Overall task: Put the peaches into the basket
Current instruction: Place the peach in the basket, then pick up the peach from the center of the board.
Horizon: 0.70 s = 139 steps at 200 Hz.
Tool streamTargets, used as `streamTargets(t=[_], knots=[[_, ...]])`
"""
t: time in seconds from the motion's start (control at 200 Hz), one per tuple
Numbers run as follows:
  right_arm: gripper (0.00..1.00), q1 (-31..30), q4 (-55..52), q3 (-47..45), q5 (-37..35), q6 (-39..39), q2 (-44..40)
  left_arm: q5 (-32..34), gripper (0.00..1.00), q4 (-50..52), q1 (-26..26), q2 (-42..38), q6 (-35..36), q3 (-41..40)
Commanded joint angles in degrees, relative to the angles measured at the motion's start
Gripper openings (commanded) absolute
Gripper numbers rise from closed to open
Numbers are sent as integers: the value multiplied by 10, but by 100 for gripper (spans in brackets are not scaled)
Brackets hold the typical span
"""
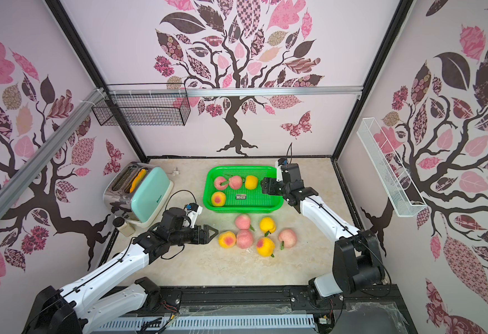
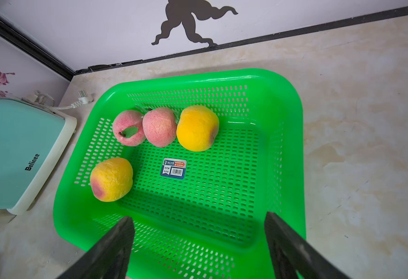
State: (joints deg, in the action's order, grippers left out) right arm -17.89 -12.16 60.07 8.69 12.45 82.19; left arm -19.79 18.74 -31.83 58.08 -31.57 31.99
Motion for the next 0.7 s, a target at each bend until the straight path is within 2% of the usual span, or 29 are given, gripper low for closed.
streamTargets(t=[0.0,0.12,0.265,0.57,0.69], knots=[[87,-3,61,-36,5,26,-26,-24,82,-6,-2,16,-33,-13],[86,-4,112,-89,16,47,-48,-40,82,-5,-2,34,-30,-10],[86,-4,157,-140,-12,44,-95,-57,83,5,-2,53,-22,1],[85,-4,176,-176,-40,35,-146,-84,83,-29,-2,113,-46,9],[85,-4,179,-178,-40,35,-146,-66,83,-17,-2,120,-52,24]])
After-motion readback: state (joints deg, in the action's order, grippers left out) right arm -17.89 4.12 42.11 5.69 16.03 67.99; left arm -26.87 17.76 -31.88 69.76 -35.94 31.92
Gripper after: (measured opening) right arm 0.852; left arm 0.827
